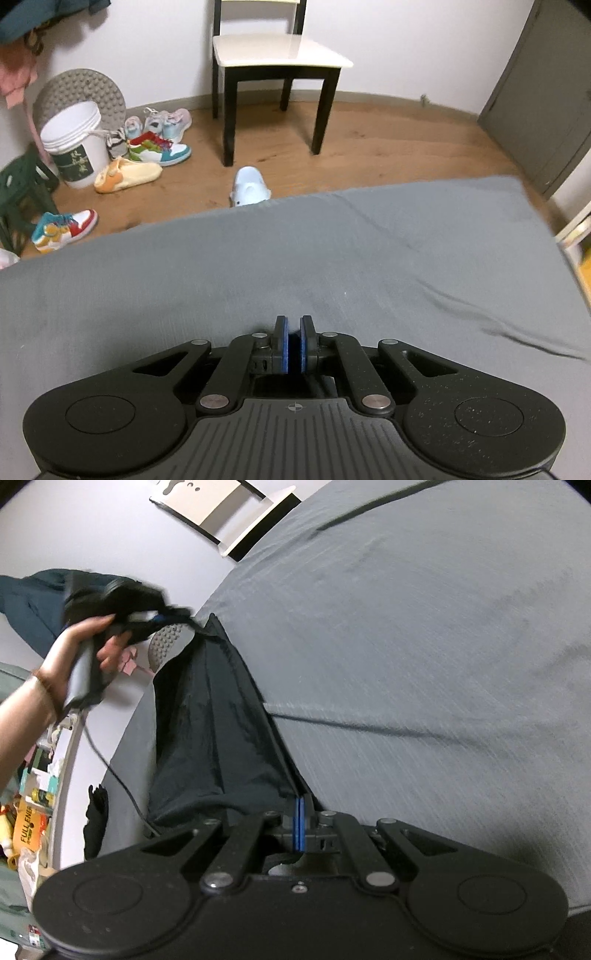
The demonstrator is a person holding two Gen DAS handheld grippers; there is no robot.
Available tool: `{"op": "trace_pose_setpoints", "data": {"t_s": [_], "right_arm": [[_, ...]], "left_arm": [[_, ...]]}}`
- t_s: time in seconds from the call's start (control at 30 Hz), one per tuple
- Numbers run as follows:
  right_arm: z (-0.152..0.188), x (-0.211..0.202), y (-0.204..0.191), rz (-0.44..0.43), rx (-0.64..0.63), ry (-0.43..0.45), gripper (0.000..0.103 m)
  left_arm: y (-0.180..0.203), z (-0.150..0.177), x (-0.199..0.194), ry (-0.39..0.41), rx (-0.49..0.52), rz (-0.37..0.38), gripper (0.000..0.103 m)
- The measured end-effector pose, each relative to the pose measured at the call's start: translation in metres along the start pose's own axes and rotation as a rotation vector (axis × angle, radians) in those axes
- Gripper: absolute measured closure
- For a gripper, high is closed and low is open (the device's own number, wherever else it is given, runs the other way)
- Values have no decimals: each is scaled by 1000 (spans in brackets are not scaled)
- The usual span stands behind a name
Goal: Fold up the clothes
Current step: 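Lift the waistband with both grippers and fold it toward the hem, then lower the folded waistband onto the trousers and open both grippers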
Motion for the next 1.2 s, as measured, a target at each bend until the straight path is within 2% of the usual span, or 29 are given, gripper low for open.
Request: {"op": "trace_pose_setpoints", "data": {"t_s": [0.07,0.17,0.23,0.3,0.37,0.4,0.5,0.6,0.67,0.7,0.73,0.77,0.83,0.93,1.07,1.17,1.2], "right_arm": [[-1,0,0,-2,7,2,102],[-2,0,0,-6,14,4,102],[-2,1,-1,-7,15,5,102],[-2,0,-1,-8,10,12,102],[-3,-1,-2,-12,8,19,102],[-3,-2,-3,-14,8,22,102],[-4,-4,-3,-24,13,31,102],[-4,-6,-1,-35,25,39,102],[-8,-9,0,-53,43,50,102],[-9,-10,1,-58,52,57,102],[-10,-12,2,-66,59,62,102],[-11,-13,2,-70,66,66,102],[-13,-15,4,-65,77,82,102],[-14,-14,6,-48,82,85,102],[-15,-12,7,-45,91,87,101],[-17,-12,9,-45,113,89,95],[-18,-13,10,-45,120,92,86]], "left_arm": [[-9,14,-27,21,52,10,99],[-17,50,-76,42,192,11,99],[-20,83,-110,28,282,-4,99],[-22,121,-139,-5,292,27,99],[-25,161,-163,-36,228,101,99],[-27,183,-171,-60,157,152,99],[-30,240,-180,-64,-75,272,99],[-25,289,-179,-38,-217,313,99],[-23,311,-178,8,-327,344,97],[-22,321,-178,35,-388,354,91],[-22,331,-179,62,-456,358,74],[-20,339,-178,85,-507,359,49],[-16,354,-180,134,-599,345,26],[-4,361,-179,172,-639,356,26],[13,365,-183,226,-597,336,26],[23,365,-187,271,-565,356,25],[21,366,-189,289,-576,340,25]]}}
Point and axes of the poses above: each gripper's, at about its wrist camera, not at the fingertips, and x roughly the way its jaws point, y to its right, z to its underside, the point moved 5 cm from there along x, roughly the way its jaws point, and after that the axes turned 12 degrees about x, right-handed, at the moved point
